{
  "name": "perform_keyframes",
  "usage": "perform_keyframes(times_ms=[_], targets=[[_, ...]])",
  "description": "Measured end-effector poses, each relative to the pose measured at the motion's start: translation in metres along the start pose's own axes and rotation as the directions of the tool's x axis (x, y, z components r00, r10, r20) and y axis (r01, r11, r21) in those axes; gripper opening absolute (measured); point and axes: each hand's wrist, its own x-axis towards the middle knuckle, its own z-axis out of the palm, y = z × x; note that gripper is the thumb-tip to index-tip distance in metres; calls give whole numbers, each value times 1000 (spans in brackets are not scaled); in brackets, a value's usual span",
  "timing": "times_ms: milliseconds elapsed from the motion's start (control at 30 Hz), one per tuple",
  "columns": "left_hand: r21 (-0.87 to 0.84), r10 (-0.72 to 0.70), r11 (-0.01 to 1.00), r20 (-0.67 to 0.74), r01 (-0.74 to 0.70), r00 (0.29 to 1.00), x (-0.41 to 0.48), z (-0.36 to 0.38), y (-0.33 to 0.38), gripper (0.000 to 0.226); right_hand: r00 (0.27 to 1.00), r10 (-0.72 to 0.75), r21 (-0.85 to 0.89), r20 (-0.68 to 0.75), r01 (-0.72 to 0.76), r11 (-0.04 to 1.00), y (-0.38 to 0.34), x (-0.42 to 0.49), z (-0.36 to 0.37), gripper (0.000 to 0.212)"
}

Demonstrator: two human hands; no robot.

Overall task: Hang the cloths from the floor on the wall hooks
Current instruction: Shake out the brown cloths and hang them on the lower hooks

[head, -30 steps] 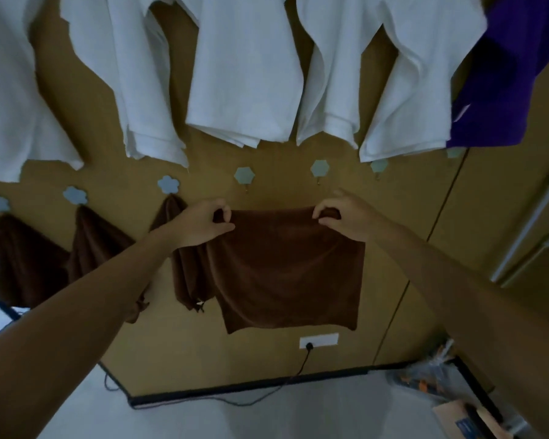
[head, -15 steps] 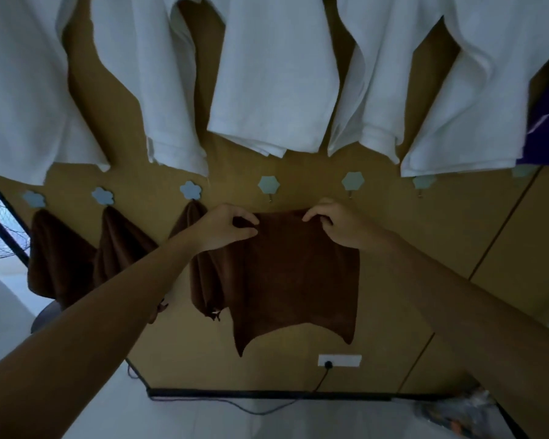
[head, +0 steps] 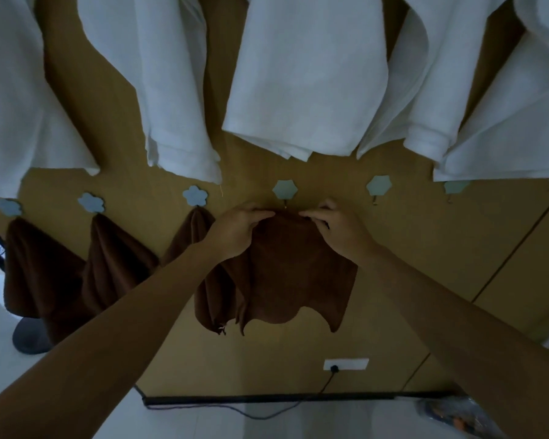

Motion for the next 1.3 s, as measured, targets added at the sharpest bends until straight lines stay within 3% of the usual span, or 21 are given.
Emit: perform_keyframes(times_ms=[167,300,333,400,467,600,733,933,1100,1300], targets=[[104,68,993,-86,-59,994,6,13,-11,57,986,-28,-82,-165,15,997,-3,6,16,36],[181,73,982,-139,-47,988,6,19,-13,63,980,-62,-178,-190,27,984,-5,12,24,37],[190,70,981,-144,-42,987,7,21,-14,63,981,-10,-175,-194,-25,984,-8,15,23,36],[203,57,979,-145,-27,988,9,24,-16,64,986,17,-144,-164,-41,989,-7,16,27,47],[215,54,976,-155,-20,986,10,29,-17,65,984,-61,-202,-166,26,979,-1,17,34,52],[236,48,972,-158,-9,986,12,37,-15,64,992,26,-178,-123,-48,983,4,18,44,39],[210,10,978,-132,18,991,11,46,-11,63,990,-94,-359,-105,50,932,21,13,55,43],[21,-102,995,-31,102,994,19,60,-7,57,992,-70,-181,-106,50,982,15,7,59,39],[-122,-116,985,25,118,993,24,59,-1,52,996,78,-94,-35,-81,992,13,3,60,33],[92,-117,988,-94,125,989,21,61,4,49,991,122,-265,-62,-134,955,3,2,58,40]])
